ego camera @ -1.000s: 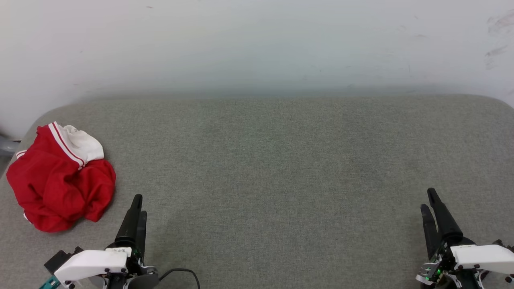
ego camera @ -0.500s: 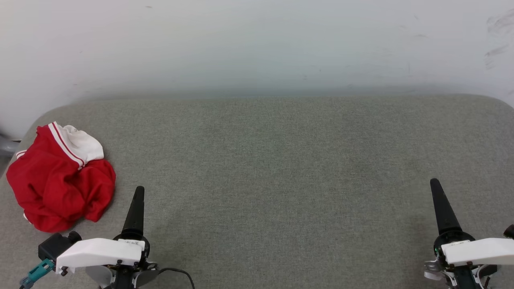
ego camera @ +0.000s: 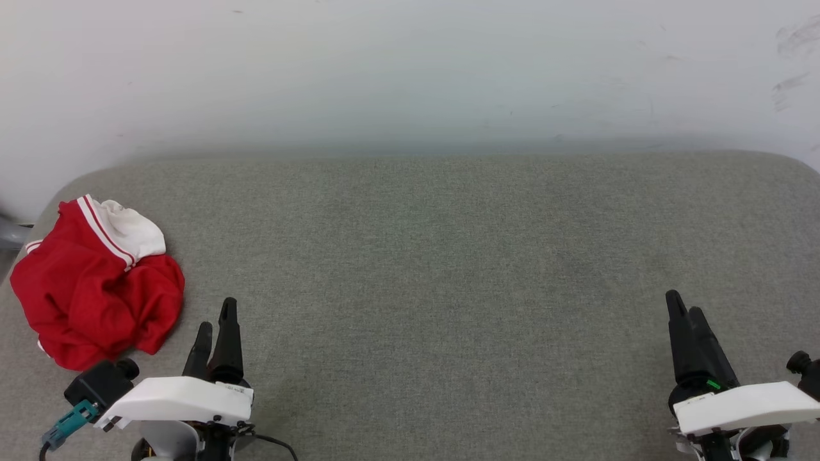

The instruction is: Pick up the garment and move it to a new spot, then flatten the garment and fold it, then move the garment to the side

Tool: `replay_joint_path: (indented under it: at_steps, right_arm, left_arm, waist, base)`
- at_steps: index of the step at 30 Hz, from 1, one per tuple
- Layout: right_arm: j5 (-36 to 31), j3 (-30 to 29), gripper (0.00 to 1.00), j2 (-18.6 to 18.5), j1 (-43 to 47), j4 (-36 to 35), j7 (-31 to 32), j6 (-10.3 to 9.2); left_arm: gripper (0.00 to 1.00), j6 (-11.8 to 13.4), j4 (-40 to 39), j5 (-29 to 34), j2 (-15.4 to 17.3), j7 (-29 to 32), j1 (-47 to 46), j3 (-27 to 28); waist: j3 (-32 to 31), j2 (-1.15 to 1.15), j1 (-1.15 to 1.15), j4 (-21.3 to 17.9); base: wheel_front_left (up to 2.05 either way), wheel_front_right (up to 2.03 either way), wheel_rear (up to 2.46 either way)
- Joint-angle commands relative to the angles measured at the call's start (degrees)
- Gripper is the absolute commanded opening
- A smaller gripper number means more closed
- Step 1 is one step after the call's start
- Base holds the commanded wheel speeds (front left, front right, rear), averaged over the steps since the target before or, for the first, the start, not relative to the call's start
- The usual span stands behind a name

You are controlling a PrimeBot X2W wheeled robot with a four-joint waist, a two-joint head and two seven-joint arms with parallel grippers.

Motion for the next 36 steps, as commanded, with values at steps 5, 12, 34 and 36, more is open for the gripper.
replay_joint_path:
  at_steps: [5,12,34,36]
  right_arm:
    - [-6.05,0.23,1.00,-0.19,0.15,-1.37,-1.41,0.00]
    - [-11.78,-0.03,1.00,-0.20,0.66,-1.86,-2.72,0.00]
    - [-27.90,0.12,1.00,-0.26,2.42,-4.50,-6.31,0.00]
    - [-29.20,0.12,1.00,-0.26,2.55,-4.71,-6.69,0.00]
  left_arm:
    - [1.00,1.22,-1.75,5.37,0.97,-1.32,-0.04,-1.18]
    - [1.00,2.34,-2.50,10.78,1.72,-2.67,0.50,-2.62]
    - [1.00,5.81,-4.17,25.64,3.90,-6.25,1.56,-6.96]
    - [1.00,6.06,-4.24,26.86,4.05,-6.53,1.63,-7.32]
  waist:
    - [-0.02,0.00,0.00,0.06]
    - [-0.10,0.00,0.00,0.14]
    - [-0.19,0.00,0.00,0.23]
    - [-0.18,0.00,0.00,0.23]
  base:
    - [0.00,0.00,0.00]
    - [0.00,0.00,0.00]
    - [0.00,0.00,0.00]
    - [0.00,0.00,0.00]
